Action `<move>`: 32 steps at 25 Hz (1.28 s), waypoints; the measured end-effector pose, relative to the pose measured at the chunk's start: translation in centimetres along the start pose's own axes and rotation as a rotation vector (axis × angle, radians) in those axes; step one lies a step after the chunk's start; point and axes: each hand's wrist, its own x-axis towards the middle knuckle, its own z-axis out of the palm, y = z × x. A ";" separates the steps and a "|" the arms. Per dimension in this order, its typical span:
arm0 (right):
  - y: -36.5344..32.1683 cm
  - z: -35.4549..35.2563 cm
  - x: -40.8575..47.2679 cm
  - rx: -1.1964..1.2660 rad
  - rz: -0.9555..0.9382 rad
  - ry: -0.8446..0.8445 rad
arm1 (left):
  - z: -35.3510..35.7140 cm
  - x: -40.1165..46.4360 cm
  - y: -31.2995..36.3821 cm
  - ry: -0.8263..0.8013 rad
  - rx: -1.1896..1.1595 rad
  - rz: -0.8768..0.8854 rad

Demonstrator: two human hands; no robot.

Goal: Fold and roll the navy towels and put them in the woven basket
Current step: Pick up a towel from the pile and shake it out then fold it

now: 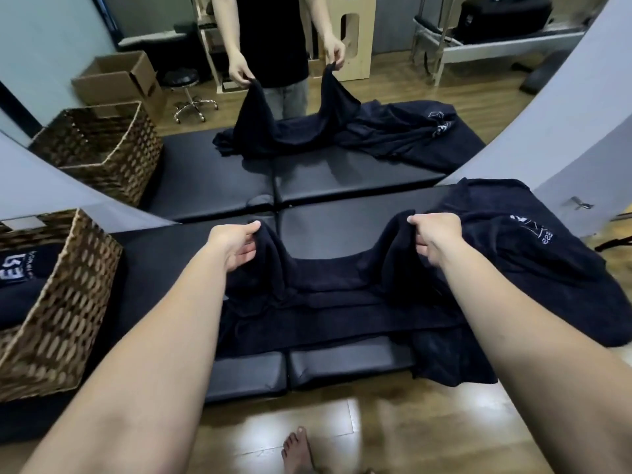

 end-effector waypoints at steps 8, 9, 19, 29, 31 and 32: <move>-0.5 6.3 -4.9 -0.074 -0.267 -0.193 | 10.3 -4.6 1.3 -0.167 0.070 0.202; -0.3 6.6 -5.3 -0.114 -0.317 -0.193 | 11.1 -5.2 1.1 -0.177 0.071 0.228; 0.9 7.0 -7.7 -0.271 -0.525 -0.175 | 12.2 -6.5 -0.2 -0.152 0.239 0.382; 0.3 6.7 -8.7 -0.353 -0.566 -0.202 | 11.3 -7.4 -0.3 -0.133 0.244 0.457; 0.5 6.9 -9.0 -0.371 -0.553 -0.169 | 11.2 -7.8 -0.5 -0.152 0.260 0.453; 0.5 6.9 -9.3 -0.362 -0.535 -0.151 | 11.2 -7.9 -0.6 -0.153 0.261 0.449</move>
